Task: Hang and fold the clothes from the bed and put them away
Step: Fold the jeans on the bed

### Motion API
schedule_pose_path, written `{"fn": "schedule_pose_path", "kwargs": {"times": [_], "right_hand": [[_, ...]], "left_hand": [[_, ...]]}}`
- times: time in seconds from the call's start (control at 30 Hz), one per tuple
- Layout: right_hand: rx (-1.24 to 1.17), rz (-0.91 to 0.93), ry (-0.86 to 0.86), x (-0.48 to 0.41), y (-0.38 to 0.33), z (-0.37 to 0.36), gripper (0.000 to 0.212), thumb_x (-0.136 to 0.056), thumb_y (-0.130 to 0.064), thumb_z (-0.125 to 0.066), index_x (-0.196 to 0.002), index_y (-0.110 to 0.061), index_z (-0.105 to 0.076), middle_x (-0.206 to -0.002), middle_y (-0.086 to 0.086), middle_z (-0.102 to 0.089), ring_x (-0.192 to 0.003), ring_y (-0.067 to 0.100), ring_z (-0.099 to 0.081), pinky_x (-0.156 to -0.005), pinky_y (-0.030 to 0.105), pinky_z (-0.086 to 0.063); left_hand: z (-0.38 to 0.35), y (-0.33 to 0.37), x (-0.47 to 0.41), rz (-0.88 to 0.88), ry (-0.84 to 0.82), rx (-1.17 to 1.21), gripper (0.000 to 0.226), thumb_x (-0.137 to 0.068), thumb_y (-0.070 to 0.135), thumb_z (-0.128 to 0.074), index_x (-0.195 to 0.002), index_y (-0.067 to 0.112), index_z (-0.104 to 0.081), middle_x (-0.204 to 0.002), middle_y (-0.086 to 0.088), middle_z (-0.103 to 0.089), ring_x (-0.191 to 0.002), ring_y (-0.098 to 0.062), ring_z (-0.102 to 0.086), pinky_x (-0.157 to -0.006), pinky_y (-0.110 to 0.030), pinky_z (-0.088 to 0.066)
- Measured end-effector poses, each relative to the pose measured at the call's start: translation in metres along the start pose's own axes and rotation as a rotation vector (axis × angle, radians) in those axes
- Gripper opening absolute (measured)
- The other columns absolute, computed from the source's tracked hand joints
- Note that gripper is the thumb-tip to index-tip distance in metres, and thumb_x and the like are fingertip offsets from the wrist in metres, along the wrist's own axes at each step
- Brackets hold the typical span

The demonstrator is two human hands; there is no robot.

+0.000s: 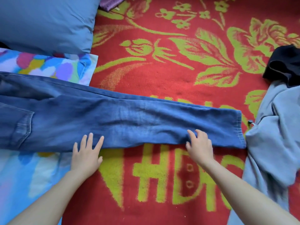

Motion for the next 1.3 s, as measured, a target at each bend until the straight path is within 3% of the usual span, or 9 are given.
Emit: {"fn": "schedule_pose_path", "kwargs": {"times": [0.13,0.27,0.43,0.67,0.83,0.97,1.13,1.23,1.3], "right_hand": [[-0.053,0.157,-0.054,0.024,-0.076,-0.019,0.050,-0.093,-0.027,-0.043,-0.142,-0.023,-0.033,-0.141,0.008,-0.034,-0.131,0.024,-0.030,-0.096,0.033,-0.034],[-0.116,0.186,-0.043,0.032,-0.131,-0.010,0.045,-0.093,-0.027,-0.043,-0.138,-0.020,-0.036,-0.133,0.008,-0.039,-0.124,0.026,-0.034,-0.091,0.034,-0.037],[-0.157,0.241,-0.026,0.043,-0.202,0.005,0.047,-0.093,-0.023,-0.041,-0.140,-0.019,-0.034,-0.139,0.010,-0.035,-0.128,0.027,-0.032,-0.092,0.036,-0.036],[-0.070,0.278,-0.047,0.061,-0.298,0.007,0.052,-0.095,-0.027,-0.040,-0.144,-0.021,-0.026,-0.144,0.008,-0.030,-0.131,0.025,-0.029,-0.093,0.034,-0.036],[-0.113,0.261,-0.006,0.058,-0.372,0.024,0.052,-0.095,-0.029,-0.039,-0.145,-0.021,-0.028,-0.146,0.007,-0.029,-0.132,0.024,-0.028,-0.095,0.034,-0.035],[-0.215,0.233,0.078,0.043,-0.436,0.044,0.044,-0.094,-0.034,-0.043,-0.134,-0.016,-0.040,-0.136,0.007,-0.039,-0.127,0.027,-0.034,-0.090,0.037,-0.039],[-0.186,0.346,0.274,0.042,-0.477,0.065,0.050,-0.077,-0.017,-0.071,-0.123,-0.003,-0.059,-0.131,0.026,-0.051,-0.120,0.039,-0.051,-0.082,0.046,-0.049],[-0.050,0.396,0.178,0.021,-0.478,0.051,0.059,-0.094,-0.034,-0.046,-0.148,-0.019,-0.026,-0.156,0.011,-0.017,-0.143,0.025,-0.019,-0.106,0.039,-0.027],[0.003,0.366,0.142,0.004,-0.469,0.045,0.061,-0.096,-0.041,-0.038,-0.150,-0.024,-0.015,-0.158,0.008,-0.007,-0.145,0.022,-0.010,-0.110,0.039,-0.017]], "left_hand": [[0.005,-0.026,0.023,0.073,0.058,0.087,0.075,-0.089,0.046,-0.050,-0.151,0.029,-0.010,-0.158,-0.014,-0.005,-0.145,-0.028,-0.005,-0.113,-0.049,-0.014],[0.010,-0.070,0.037,0.166,0.150,0.177,0.071,-0.086,0.037,-0.061,-0.148,0.022,-0.029,-0.154,-0.021,-0.019,-0.142,-0.034,-0.016,-0.110,-0.052,-0.017],[0.005,-0.146,0.049,0.338,0.181,0.310,0.070,-0.090,0.039,-0.056,-0.149,0.020,-0.024,-0.157,-0.017,-0.011,-0.144,-0.030,-0.006,-0.111,-0.048,-0.014],[0.020,-0.276,0.046,0.495,0.341,0.552,0.063,-0.088,0.027,-0.062,-0.143,0.010,-0.037,-0.152,-0.023,-0.021,-0.140,-0.035,-0.014,-0.109,-0.049,-0.018],[0.043,-0.354,0.024,0.494,0.423,0.592,0.066,-0.086,0.023,-0.064,-0.143,0.005,-0.035,-0.147,-0.027,-0.028,-0.135,-0.041,-0.023,-0.107,-0.050,-0.022],[0.051,-0.412,-0.008,0.493,0.414,0.678,0.067,-0.087,0.025,-0.063,-0.143,0.004,-0.033,-0.144,-0.027,-0.034,-0.133,-0.042,-0.030,-0.107,-0.048,-0.026],[0.033,-0.434,-0.058,0.409,0.266,1.151,0.056,-0.089,0.018,-0.063,-0.137,0.000,-0.040,-0.138,-0.021,-0.048,-0.126,-0.033,-0.046,-0.107,-0.041,-0.034],[0.026,-0.445,-0.072,0.495,0.275,1.345,0.061,-0.085,0.020,-0.068,-0.138,0.006,-0.041,-0.134,-0.015,-0.051,-0.121,-0.029,-0.050,-0.095,-0.032,-0.037],[0.018,-0.453,-0.079,0.572,0.216,1.513,0.047,-0.083,0.029,-0.070,-0.123,0.010,-0.055,-0.120,-0.013,-0.060,-0.112,-0.030,-0.057,-0.090,-0.033,-0.042]]}}
Point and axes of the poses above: each hand's wrist, its own x-axis away from the middle knuckle, its own z-axis out of the back of the hand, y = z × x, the point moved 7 cm from there along -x, towards the middle knuckle
